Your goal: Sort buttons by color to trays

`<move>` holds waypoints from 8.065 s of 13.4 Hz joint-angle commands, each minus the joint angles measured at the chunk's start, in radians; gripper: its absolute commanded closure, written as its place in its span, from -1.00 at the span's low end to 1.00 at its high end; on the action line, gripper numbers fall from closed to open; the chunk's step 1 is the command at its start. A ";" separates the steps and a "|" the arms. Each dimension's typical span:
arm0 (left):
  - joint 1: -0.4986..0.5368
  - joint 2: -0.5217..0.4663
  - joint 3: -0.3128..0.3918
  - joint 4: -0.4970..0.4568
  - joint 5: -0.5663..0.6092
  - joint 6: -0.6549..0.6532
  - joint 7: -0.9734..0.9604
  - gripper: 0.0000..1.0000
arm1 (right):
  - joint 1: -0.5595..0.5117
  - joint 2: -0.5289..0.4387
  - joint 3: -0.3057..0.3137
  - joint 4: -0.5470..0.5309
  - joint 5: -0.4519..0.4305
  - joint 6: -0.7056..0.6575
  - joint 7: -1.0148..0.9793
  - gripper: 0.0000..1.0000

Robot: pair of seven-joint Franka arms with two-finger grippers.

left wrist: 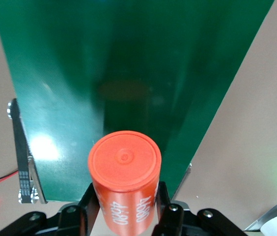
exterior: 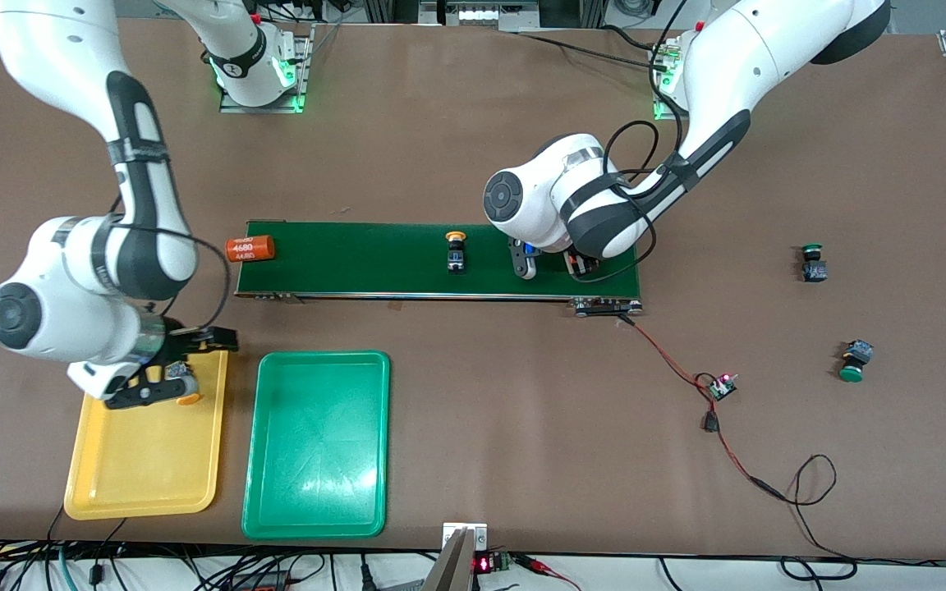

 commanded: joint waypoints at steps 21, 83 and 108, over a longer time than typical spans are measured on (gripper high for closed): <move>0.640 -0.089 -0.138 0.245 -0.201 -0.109 -0.301 -1.00 | 0.536 -0.038 -0.001 -0.133 -0.004 -0.001 0.870 -1.00; -0.162 -0.367 0.539 -0.283 -0.908 0.538 -0.762 -1.00 | -0.273 0.034 0.036 0.103 0.031 -0.038 -0.652 -1.00; 0.163 -0.363 1.017 -0.431 -0.532 0.648 0.051 -1.00 | 0.117 -0.228 0.039 0.102 -0.228 -0.346 0.536 -1.00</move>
